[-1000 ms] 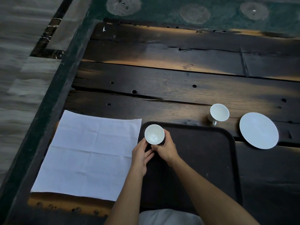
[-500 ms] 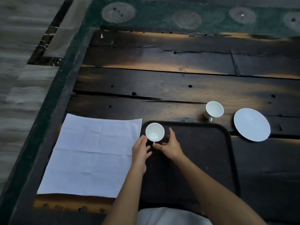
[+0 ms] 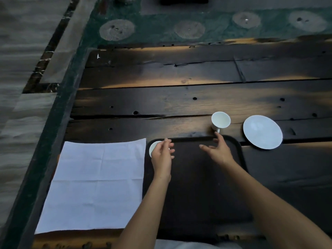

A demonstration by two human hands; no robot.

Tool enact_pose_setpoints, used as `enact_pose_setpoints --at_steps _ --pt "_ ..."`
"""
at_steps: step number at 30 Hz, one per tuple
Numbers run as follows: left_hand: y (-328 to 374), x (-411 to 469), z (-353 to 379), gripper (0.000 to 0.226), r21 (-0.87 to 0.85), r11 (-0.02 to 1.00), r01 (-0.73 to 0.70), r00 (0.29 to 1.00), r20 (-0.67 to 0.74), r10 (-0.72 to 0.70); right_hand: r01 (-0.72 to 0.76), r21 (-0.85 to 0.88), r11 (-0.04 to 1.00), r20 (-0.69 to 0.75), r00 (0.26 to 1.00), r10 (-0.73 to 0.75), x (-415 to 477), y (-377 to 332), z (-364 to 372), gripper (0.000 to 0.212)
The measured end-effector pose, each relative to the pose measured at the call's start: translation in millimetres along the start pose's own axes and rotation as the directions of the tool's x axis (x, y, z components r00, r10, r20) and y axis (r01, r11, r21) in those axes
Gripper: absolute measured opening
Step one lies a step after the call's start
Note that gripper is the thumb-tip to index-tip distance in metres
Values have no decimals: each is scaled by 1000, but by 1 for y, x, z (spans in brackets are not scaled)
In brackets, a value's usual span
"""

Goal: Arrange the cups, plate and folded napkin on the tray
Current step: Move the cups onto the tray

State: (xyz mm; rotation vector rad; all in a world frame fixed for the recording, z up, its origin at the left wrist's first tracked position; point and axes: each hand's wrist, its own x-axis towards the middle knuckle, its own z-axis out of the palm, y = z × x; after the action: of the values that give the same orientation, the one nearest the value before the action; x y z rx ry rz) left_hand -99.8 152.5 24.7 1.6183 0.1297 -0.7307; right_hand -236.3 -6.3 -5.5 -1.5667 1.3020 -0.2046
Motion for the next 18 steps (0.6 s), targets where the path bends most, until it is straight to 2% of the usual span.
enact_pose_setpoints --at_steps 4,11,18 --pt "-1 0 46 18 21 1000 14 999 41 -15 31 7 1000 39 999 -31 26 3 -36 95" --pt "-12 8 114 20 125 989 74 997 24 -77 8 5 1000 93 996 -8 65 14 -77 100" --pt "-21 28 172 26 200 970 139 986 68 -155 13 12 1000 134 991 -15 99 23 -91 107"
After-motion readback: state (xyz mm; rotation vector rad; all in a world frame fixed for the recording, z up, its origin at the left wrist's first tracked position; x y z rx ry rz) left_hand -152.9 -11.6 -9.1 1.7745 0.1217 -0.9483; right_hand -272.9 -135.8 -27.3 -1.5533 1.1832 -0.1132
